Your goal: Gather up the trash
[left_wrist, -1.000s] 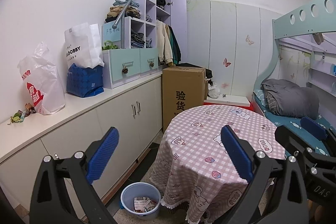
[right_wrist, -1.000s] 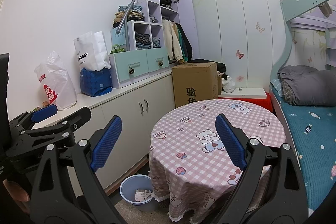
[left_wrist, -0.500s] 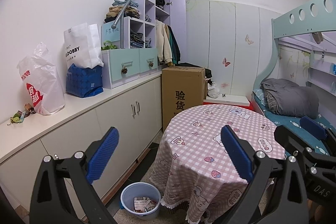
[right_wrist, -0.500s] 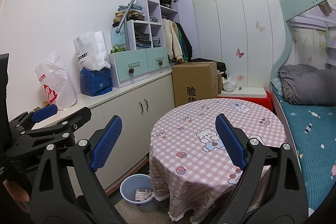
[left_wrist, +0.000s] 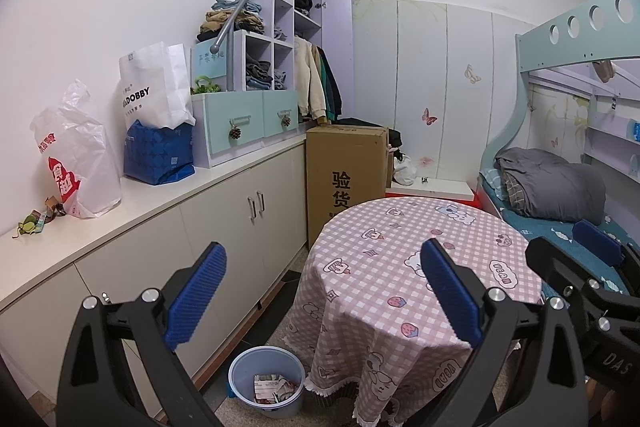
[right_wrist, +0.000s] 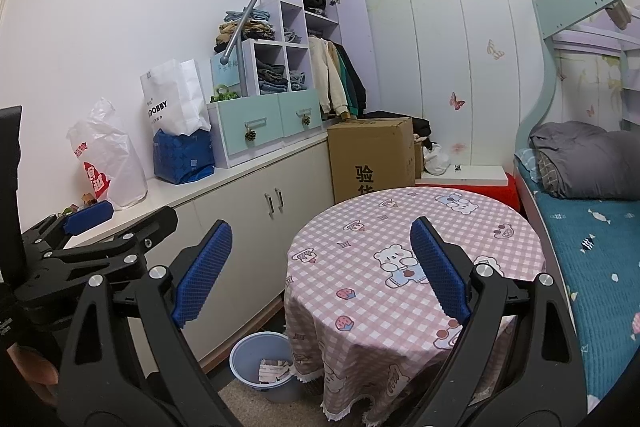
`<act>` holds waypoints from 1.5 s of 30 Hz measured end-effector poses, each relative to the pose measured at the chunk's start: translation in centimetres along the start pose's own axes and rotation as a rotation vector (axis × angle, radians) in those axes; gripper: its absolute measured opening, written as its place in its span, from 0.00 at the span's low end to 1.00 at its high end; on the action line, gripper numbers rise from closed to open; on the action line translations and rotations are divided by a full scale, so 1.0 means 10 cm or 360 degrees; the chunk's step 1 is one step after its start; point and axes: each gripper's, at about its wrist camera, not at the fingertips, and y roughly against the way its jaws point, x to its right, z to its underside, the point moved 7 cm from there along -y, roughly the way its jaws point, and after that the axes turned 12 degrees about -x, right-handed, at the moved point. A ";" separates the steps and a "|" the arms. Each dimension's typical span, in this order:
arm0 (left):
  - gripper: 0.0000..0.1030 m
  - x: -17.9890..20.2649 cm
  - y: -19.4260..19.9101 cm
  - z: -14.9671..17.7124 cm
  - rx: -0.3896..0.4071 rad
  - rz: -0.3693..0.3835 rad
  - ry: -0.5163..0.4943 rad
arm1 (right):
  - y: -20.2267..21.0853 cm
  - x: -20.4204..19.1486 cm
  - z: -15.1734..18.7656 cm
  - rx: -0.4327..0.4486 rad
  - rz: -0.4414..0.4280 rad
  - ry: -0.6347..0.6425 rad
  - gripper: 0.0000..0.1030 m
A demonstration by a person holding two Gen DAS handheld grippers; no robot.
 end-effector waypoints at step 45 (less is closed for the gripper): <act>0.93 0.01 -0.04 0.04 -0.0008 0.0022 -0.0016 | 0.00 -0.03 0.03 0.0006 0.0008 -0.0019 0.87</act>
